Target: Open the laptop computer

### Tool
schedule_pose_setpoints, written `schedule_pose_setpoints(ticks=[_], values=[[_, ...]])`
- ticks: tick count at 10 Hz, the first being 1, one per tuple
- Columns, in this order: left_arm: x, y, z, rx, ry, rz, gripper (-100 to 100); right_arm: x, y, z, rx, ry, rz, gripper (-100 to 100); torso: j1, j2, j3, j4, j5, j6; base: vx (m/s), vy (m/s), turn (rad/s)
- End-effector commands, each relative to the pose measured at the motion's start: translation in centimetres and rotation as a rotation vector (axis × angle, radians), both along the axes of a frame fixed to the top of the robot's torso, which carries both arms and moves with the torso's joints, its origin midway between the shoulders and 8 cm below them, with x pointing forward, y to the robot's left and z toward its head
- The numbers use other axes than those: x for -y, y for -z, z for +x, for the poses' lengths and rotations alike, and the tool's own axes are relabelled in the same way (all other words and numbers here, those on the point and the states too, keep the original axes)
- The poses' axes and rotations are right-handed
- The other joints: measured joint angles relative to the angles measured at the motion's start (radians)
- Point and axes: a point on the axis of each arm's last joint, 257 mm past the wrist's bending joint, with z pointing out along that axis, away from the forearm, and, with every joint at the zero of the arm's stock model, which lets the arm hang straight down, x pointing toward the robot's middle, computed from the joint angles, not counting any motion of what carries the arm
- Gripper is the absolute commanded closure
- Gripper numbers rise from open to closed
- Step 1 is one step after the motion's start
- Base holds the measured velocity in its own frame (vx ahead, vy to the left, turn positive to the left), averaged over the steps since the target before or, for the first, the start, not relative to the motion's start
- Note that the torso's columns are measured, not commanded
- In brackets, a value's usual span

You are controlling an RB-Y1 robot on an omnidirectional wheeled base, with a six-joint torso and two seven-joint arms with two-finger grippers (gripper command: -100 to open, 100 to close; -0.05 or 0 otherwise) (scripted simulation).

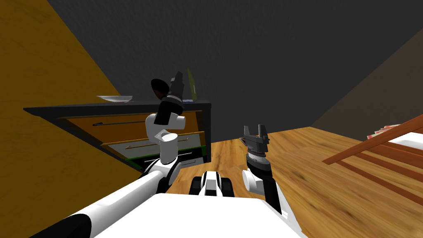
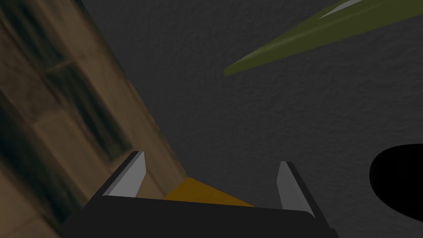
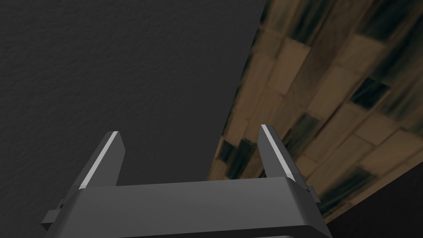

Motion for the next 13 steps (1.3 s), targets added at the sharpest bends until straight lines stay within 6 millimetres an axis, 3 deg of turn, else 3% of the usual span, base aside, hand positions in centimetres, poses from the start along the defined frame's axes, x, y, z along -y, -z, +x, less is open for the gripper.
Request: schedule_pose_setpoints(ticks=[1,13], values=[[0.0,-0.2,0.9,-0.040,-0.017,-0.010,-100,0.0,0.0,0.0,0.000,0.000,0.000,0,0.000,0.000,0.000,0.000,0.000,0.000,0.038,0.012,-0.011],[1.6,0.1,4.9,-0.242,-0.062,-0.043,-100,0.0,0.0,0.0,0.000,0.000,0.000,0,0.000,0.000,0.000,0.000,0.000,0.000,0.037,0.024,-0.017]])
